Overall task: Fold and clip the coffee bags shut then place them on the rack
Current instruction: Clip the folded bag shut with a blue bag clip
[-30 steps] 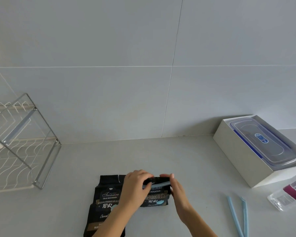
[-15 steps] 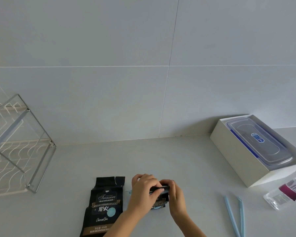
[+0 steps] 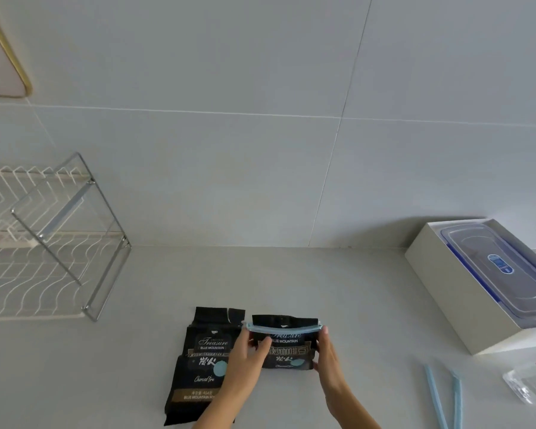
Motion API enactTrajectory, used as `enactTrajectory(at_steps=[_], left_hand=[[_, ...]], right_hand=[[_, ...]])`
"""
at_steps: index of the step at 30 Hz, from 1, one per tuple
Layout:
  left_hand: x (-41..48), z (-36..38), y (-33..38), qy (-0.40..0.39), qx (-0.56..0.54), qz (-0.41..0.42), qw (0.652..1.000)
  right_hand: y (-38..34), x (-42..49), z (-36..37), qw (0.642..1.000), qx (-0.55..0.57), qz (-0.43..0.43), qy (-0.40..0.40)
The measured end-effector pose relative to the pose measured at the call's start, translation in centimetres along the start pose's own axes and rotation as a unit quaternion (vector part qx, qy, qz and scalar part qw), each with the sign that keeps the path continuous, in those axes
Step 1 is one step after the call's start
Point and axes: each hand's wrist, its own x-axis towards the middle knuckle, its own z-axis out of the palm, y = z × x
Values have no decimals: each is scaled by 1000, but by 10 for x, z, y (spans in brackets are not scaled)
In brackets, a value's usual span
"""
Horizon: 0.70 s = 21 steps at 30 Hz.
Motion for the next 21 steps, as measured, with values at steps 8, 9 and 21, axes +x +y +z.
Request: enactTrajectory(at_steps=[8, 9, 21], left_hand=[[-3, -42, 29, 39, -79, 87, 992], [-2, -55, 28, 62, -86, 91, 990], [10, -228, -13, 208, -121, 35, 970]], right_hand=[[-30, -17, 57, 992, 1, -116, 43], [-35, -18, 70, 991, -3, -130, 32], [-34, -25, 227, 977, -105, -42, -183]])
